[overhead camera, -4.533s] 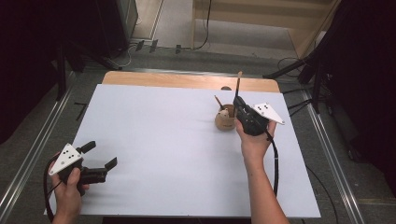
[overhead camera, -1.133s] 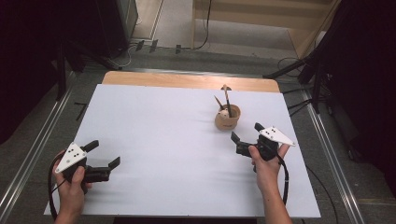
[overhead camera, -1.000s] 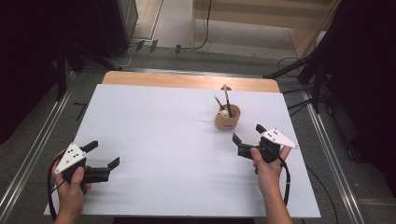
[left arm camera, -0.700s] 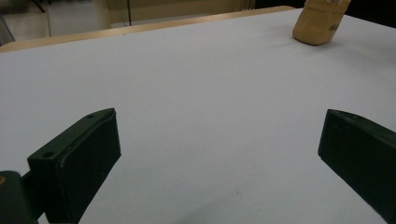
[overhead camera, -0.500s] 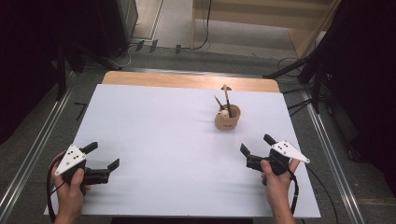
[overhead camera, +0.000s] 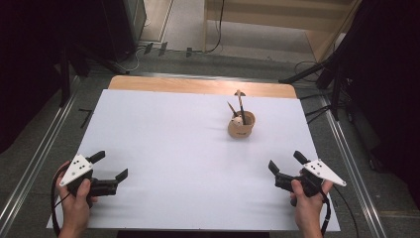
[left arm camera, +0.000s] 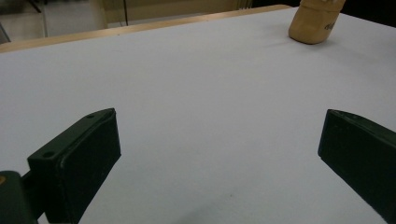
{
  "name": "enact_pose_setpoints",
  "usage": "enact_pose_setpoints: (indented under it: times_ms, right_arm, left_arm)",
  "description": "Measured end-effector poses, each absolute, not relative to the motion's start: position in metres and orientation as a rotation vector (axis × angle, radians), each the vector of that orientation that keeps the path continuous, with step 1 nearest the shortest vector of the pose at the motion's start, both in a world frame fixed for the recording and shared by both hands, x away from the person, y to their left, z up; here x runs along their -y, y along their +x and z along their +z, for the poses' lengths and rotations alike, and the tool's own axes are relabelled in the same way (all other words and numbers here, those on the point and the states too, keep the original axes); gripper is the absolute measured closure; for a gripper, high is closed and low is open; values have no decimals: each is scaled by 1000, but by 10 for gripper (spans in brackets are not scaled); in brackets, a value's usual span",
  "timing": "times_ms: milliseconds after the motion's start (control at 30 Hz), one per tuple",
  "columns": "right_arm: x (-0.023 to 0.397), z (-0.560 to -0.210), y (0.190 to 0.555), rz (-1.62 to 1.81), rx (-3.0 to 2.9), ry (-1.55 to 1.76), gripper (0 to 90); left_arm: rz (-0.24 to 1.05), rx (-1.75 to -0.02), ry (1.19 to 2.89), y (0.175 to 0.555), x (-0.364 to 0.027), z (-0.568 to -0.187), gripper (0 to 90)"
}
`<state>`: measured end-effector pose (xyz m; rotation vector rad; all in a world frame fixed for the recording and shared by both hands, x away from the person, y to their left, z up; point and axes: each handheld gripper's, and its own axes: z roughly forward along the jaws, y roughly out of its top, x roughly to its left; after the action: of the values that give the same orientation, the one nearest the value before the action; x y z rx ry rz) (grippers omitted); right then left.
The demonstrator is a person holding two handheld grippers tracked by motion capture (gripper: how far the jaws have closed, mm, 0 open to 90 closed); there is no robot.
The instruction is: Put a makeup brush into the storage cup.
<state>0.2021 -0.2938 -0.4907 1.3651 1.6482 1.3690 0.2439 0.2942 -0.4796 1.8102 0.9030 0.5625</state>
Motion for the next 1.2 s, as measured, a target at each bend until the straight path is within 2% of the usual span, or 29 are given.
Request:
enact_pose_setpoints:
  times_ms: [1200]
  right_arm:
    - [352, -499, 166, 1306, -1571, 1422, 0]
  left_arm:
    - [550, -909, 1816, 245, -294, -481, 0]
